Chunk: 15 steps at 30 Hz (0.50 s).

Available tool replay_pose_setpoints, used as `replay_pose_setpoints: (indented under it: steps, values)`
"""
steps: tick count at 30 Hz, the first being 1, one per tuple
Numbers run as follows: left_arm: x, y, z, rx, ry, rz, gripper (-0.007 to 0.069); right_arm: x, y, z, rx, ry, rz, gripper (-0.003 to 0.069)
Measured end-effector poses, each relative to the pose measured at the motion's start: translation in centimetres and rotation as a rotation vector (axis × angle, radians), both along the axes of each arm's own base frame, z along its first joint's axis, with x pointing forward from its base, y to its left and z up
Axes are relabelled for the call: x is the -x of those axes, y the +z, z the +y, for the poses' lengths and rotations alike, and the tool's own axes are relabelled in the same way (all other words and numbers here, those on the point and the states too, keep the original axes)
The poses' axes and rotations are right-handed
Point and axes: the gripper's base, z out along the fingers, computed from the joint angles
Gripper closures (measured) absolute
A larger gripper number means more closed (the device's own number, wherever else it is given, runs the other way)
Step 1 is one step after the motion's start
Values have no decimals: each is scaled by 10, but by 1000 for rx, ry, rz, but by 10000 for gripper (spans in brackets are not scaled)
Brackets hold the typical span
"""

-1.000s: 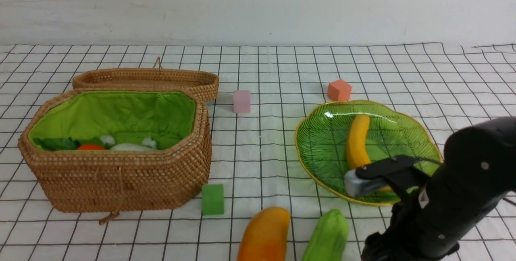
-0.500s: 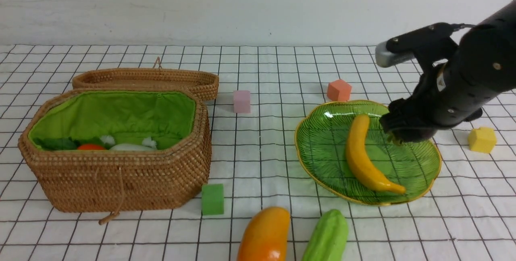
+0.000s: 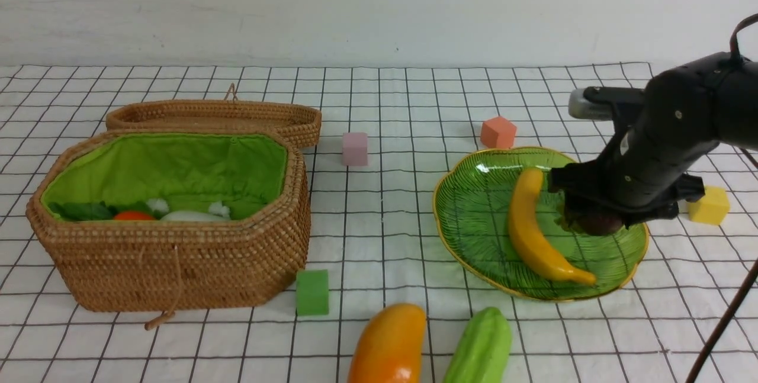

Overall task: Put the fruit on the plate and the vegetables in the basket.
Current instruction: Use the right arm to grab a mangosteen and put it into the right plate, then take a chayote with your right arm and place it on the basket on the left.

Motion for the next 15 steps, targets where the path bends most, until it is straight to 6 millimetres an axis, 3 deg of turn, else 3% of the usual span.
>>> replay_pose_setpoints:
  steps: [3, 7, 9, 10, 11, 12, 13, 15]
  values:
    - [0, 0, 0, 0, 0, 0, 582, 8, 14, -1, -28, -40, 9, -15]
    - [0, 0, 0, 0, 0, 0, 577, 21, 36, -2, -74, -88, 11, -15]
    - [0, 0, 0, 0, 0, 0, 574, 41, 58, 5, -142, -102, 40, 4]
    - [0, 0, 0, 0, 0, 0, 573, 42, 59, 7, -147, -99, 42, 5]
    - [0, 0, 0, 0, 0, 0, 572, 58, 68, 23, -182, -63, 64, 21]
    - [0, 0, 0, 0, 0, 0, 571, 60, 69, 23, -186, -65, 67, 21]
    - [0, 0, 0, 0, 0, 0, 568, 79, 72, 45, -221, -15, 95, 34]
    - [0, 0, 0, 0, 0, 0, 566, 101, 67, 73, -250, 20, 146, 44]
